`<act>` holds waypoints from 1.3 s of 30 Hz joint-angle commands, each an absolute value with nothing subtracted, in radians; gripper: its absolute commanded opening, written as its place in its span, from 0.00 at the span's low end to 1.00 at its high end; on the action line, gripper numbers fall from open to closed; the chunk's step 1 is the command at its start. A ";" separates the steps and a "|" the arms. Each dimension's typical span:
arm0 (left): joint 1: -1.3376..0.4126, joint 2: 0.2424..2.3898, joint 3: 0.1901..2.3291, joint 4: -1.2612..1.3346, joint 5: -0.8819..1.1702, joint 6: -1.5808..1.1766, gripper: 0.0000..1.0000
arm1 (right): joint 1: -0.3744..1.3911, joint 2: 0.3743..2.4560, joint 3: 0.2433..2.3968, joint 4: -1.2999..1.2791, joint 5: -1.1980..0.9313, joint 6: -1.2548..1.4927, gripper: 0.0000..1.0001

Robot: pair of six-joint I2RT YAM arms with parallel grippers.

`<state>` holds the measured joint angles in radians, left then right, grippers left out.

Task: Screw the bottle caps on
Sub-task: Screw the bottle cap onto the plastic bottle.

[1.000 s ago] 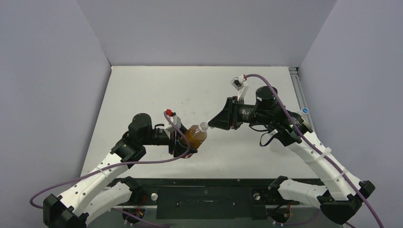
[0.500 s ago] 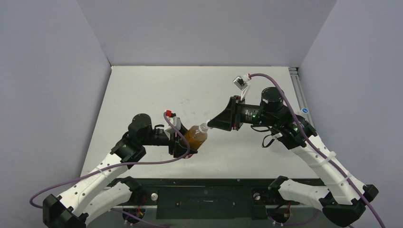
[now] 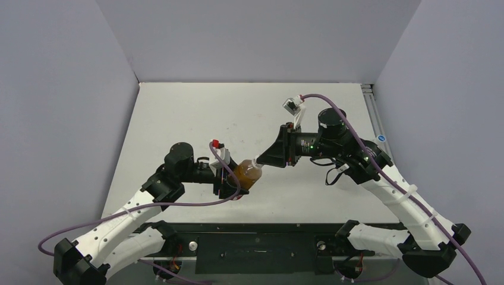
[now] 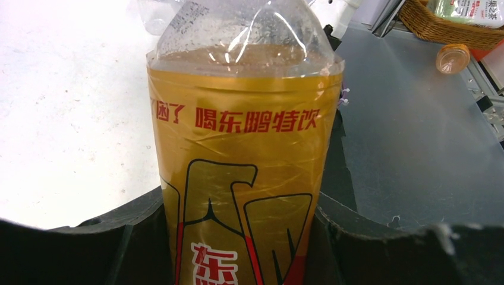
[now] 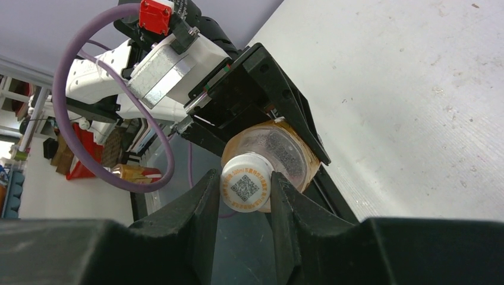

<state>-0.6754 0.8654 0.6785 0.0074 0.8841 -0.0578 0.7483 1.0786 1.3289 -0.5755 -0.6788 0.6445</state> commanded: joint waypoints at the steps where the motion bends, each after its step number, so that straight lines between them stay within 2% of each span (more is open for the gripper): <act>1: -0.691 0.881 0.738 0.005 0.864 -0.017 0.05 | 0.775 1.094 1.397 -0.611 -0.655 0.582 0.00; 18: -0.728 0.937 0.811 -0.016 0.810 0.045 0.00 | 0.897 1.219 1.567 -0.890 -0.536 0.427 0.00; 27: -0.775 0.893 0.794 0.118 0.573 0.071 0.00 | 0.899 1.276 1.628 -0.983 -0.501 0.457 0.00; 39: -0.875 0.870 0.750 0.215 0.256 0.135 0.00 | 0.899 1.342 1.647 -1.077 -0.300 0.593 0.00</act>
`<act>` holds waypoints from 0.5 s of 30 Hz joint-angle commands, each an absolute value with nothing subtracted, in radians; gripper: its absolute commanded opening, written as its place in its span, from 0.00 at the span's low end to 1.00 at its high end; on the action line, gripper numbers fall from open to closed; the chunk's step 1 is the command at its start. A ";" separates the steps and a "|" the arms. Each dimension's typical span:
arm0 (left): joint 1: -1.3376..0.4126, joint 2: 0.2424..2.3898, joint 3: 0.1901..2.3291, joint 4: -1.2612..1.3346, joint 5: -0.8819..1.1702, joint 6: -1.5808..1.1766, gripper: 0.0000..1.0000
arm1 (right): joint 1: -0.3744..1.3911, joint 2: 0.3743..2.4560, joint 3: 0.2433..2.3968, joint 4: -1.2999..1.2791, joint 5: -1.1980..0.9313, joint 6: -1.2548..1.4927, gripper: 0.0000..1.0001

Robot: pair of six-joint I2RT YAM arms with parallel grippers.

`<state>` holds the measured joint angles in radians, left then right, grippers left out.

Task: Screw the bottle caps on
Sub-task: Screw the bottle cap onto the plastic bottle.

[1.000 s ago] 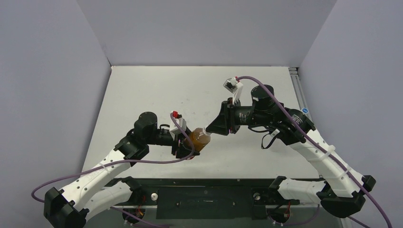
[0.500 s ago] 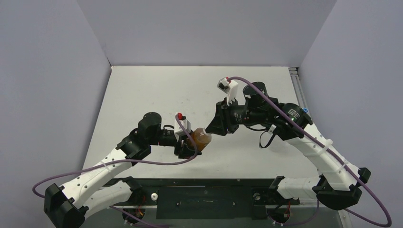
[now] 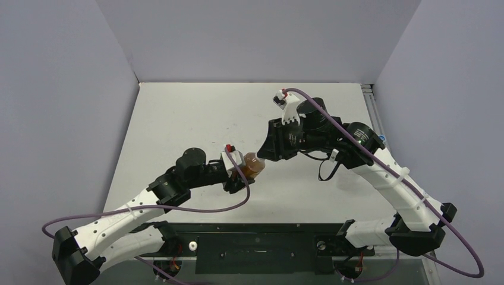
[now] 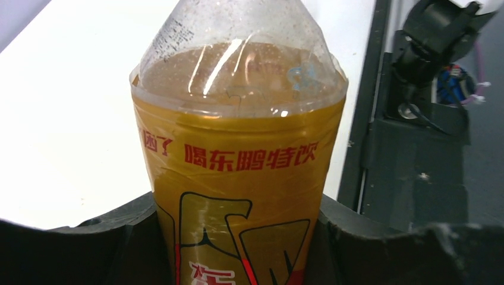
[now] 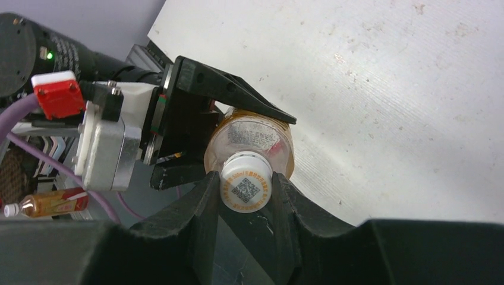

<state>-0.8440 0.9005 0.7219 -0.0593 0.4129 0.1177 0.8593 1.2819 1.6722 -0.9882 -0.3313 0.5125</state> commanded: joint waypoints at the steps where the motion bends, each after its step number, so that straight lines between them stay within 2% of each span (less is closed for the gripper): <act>1: -0.879 0.870 0.743 0.230 0.229 0.135 0.00 | 0.899 1.347 1.646 -1.081 -0.283 0.597 0.00; 15: -0.907 0.899 0.682 0.347 0.102 0.118 0.00 | 0.898 1.383 1.683 -1.083 -0.180 0.647 0.00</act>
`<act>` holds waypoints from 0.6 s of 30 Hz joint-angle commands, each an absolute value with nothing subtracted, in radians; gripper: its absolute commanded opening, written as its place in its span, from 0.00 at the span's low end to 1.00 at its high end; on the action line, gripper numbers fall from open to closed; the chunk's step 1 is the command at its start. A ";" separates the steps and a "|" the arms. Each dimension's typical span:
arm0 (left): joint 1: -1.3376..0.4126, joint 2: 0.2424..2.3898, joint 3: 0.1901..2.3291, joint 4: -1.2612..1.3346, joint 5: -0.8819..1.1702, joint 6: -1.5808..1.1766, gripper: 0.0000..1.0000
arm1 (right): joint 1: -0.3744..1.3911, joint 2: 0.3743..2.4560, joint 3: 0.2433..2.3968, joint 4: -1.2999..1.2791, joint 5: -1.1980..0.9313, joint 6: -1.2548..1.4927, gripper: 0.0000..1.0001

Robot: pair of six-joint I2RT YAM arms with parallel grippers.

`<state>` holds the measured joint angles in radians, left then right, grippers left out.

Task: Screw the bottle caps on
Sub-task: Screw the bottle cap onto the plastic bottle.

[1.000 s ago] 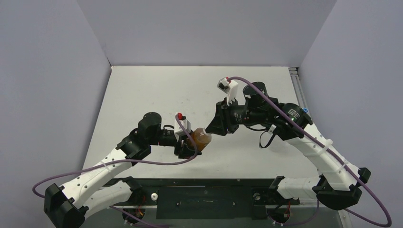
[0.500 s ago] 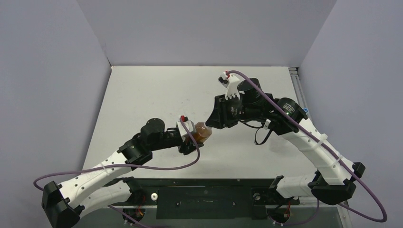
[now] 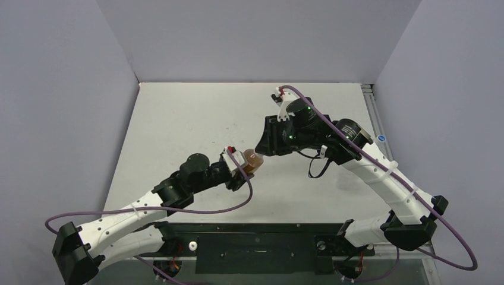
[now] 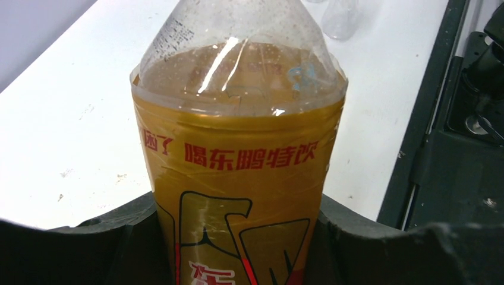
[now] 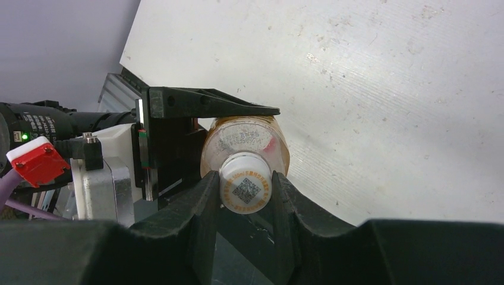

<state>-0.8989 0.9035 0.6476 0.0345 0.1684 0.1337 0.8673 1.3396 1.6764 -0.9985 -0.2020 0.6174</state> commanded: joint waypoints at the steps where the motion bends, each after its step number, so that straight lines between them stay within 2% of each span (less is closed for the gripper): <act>1: -0.907 0.904 0.677 0.356 0.090 0.117 0.00 | 0.898 1.386 1.684 -1.084 -0.170 0.648 0.00; 10: -0.907 0.891 0.628 0.419 0.025 0.116 0.00 | 0.894 1.421 1.735 -1.110 -0.146 0.651 0.00; 18: -0.907 0.925 0.622 0.452 0.018 0.106 0.00 | 0.897 1.438 1.776 -1.121 -0.103 0.659 0.04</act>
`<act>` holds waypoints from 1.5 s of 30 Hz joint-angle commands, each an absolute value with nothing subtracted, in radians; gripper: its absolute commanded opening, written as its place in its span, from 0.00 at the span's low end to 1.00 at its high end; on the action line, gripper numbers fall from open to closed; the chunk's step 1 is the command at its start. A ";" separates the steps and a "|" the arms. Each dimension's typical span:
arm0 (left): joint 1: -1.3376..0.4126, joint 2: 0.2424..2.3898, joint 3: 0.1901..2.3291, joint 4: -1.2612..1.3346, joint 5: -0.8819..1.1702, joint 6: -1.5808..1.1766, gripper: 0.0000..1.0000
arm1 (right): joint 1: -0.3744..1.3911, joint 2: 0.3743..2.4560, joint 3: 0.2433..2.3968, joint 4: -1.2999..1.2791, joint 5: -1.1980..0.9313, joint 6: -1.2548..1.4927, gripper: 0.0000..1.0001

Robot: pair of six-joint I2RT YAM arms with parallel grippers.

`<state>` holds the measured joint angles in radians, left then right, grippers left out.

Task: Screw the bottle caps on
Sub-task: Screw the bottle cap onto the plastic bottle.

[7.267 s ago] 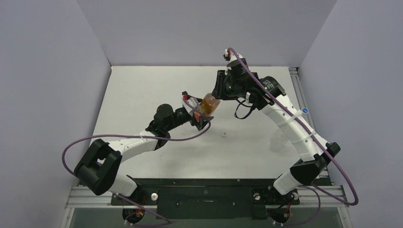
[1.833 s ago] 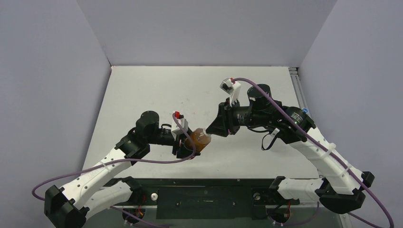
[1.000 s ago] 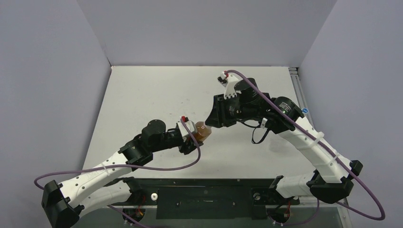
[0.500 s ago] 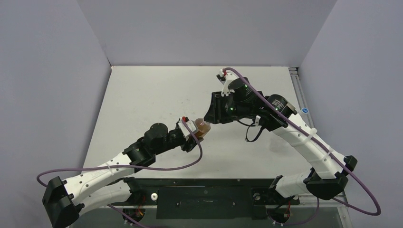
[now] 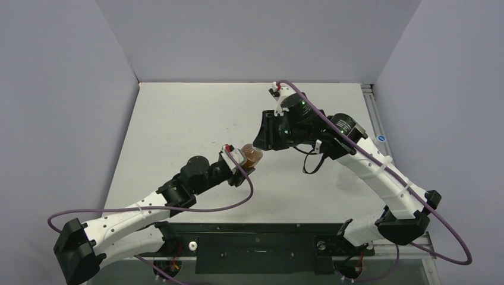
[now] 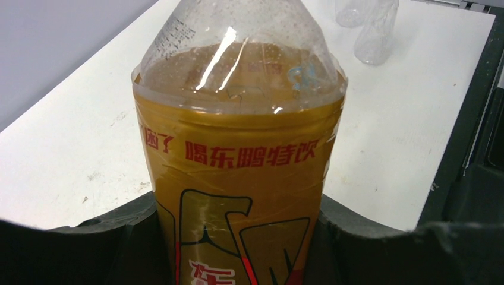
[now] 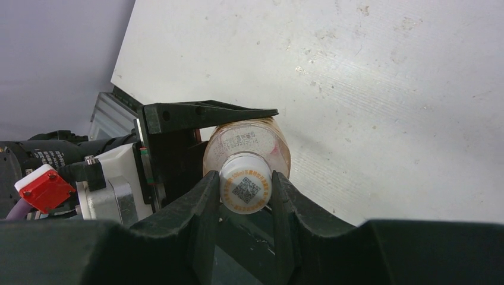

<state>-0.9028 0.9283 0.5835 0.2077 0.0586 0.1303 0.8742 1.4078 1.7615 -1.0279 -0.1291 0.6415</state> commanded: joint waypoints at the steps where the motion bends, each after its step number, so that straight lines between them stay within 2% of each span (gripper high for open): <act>1: -0.907 0.928 0.622 0.454 0.018 0.107 0.00 | 0.897 1.443 1.775 -1.122 -0.102 0.659 0.05; 15: -0.908 0.996 0.628 0.507 0.049 0.095 0.00 | 0.937 1.492 1.862 -1.221 0.028 0.639 0.11; 19: -0.907 1.002 0.634 0.479 0.060 0.096 0.00 | 0.939 1.492 1.890 -1.249 0.058 0.636 0.17; 23: -0.907 1.007 0.639 0.465 0.075 0.095 0.00 | 0.939 1.491 1.940 -1.275 0.080 0.632 0.26; 27: -0.907 1.014 0.641 0.456 0.091 0.092 0.00 | 0.939 1.493 2.002 -1.293 0.089 0.632 0.43; 30: -0.907 1.022 0.645 0.441 0.102 0.089 0.00 | 0.938 1.484 2.025 -1.288 0.095 0.633 0.58; 33: -0.907 1.025 0.647 0.434 0.108 0.085 0.00 | 0.939 1.472 2.040 -1.281 0.097 0.635 0.65; 39: -0.897 1.035 0.659 0.407 0.147 0.061 0.00 | 0.938 1.399 2.012 -1.199 0.065 0.592 0.68; 45: -0.810 1.031 0.686 0.363 0.401 -0.053 0.00 | 0.937 1.283 1.922 -1.101 0.055 0.429 0.65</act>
